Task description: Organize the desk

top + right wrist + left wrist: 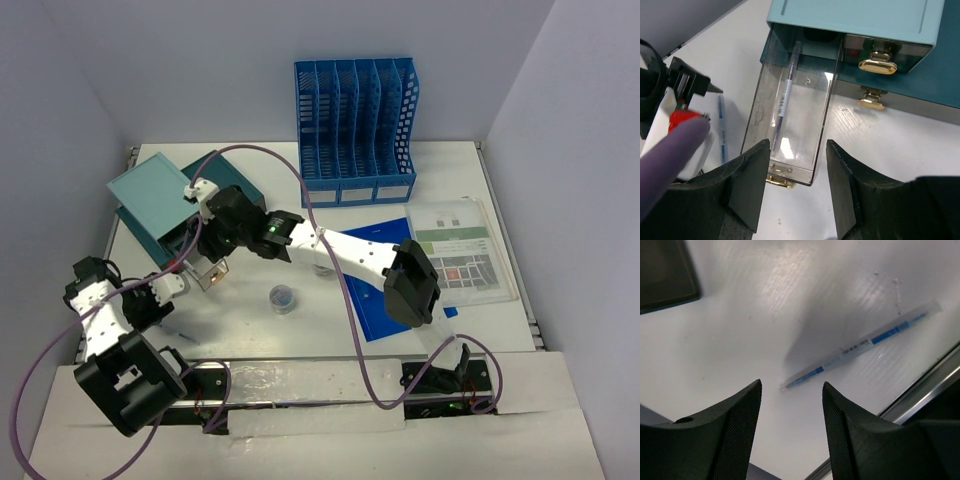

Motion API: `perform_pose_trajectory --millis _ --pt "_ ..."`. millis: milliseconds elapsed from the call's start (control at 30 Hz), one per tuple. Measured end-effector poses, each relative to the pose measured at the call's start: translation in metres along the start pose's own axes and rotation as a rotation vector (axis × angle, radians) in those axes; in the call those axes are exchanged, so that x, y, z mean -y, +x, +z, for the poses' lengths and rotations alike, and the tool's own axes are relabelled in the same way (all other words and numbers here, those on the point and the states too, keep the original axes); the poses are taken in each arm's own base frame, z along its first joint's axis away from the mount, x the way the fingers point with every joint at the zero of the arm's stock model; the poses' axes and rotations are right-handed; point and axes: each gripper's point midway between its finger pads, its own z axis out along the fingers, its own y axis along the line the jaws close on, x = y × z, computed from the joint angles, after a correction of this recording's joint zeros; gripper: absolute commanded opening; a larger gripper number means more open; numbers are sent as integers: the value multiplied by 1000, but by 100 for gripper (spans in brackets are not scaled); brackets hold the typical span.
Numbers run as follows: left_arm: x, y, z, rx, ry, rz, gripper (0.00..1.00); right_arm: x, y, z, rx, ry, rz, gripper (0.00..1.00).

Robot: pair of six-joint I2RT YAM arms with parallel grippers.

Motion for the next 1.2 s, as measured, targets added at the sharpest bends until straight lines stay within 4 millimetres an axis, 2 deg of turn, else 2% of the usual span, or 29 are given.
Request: perform_pose_trajectory --millis 267,633,667,833,1033,1200 --pt "10 9 12 -18 58 141 58 6 13 0 -39 21 2 56" --pt "8 26 34 -44 117 172 55 12 16 -1 -55 41 5 56" --pt "8 27 35 -46 111 178 53 12 17 -1 -57 40 5 56" --pt "8 26 35 -53 77 221 28 10 19 -1 -65 29 6 56" --pt "11 28 36 -58 89 236 6 9 20 -2 -71 20 6 56" --pt "12 28 36 -61 96 241 0 9 20 -2 -72 19 6 56"
